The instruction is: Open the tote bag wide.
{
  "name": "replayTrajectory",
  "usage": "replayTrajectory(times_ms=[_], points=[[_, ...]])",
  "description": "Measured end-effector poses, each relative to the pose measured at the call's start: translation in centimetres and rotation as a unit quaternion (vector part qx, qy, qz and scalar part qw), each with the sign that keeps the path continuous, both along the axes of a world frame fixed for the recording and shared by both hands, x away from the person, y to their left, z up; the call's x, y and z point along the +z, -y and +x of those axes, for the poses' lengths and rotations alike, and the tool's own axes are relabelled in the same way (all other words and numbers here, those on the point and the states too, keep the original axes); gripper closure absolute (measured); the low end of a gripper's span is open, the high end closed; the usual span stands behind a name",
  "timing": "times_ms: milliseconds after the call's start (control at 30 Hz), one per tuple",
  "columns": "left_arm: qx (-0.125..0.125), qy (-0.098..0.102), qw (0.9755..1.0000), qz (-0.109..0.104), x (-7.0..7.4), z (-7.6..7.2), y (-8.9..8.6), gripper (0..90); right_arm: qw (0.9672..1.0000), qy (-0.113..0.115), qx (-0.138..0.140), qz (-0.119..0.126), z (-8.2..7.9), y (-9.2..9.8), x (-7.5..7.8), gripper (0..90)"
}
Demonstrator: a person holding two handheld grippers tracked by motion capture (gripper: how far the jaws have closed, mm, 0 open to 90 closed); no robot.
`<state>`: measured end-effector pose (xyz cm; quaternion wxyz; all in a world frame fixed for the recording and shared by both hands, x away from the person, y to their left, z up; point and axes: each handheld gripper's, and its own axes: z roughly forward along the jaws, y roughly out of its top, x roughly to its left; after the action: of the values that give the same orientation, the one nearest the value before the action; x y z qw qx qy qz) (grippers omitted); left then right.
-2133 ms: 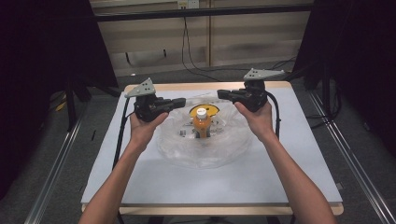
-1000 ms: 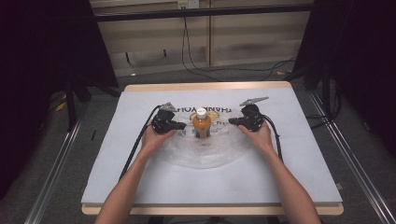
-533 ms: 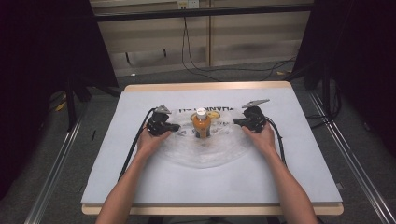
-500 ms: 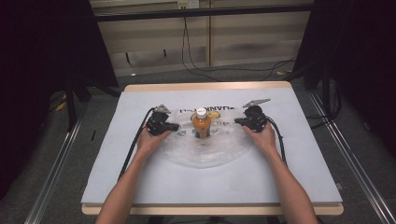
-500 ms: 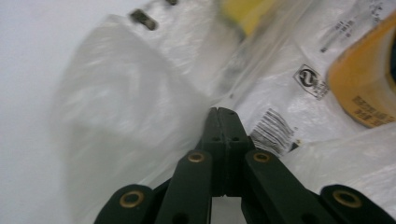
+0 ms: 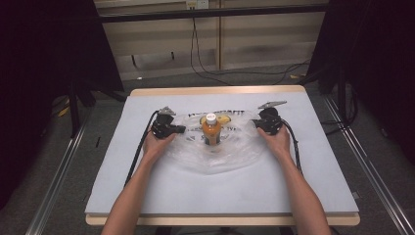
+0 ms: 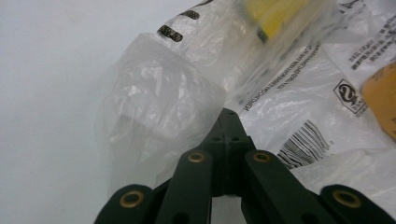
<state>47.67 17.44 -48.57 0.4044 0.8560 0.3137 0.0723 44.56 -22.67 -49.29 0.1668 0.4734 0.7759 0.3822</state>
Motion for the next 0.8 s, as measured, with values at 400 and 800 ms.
replayTrajectory(times_ms=[400, 800], points=[[-0.018, 0.049, 0.9970, -0.057, 6.1, -2.1, -1.7, 90.0, 0.9911, 0.067, 0.035, 0.109, -2.3, 1.6, 5.6, 90.0], [-0.097, 0.085, 0.9911, -0.034, 9.7, -4.9, 1.4, 90.0, 0.9843, 0.093, 0.097, 0.114, -4.0, 0.6, 10.8, 90.0]])
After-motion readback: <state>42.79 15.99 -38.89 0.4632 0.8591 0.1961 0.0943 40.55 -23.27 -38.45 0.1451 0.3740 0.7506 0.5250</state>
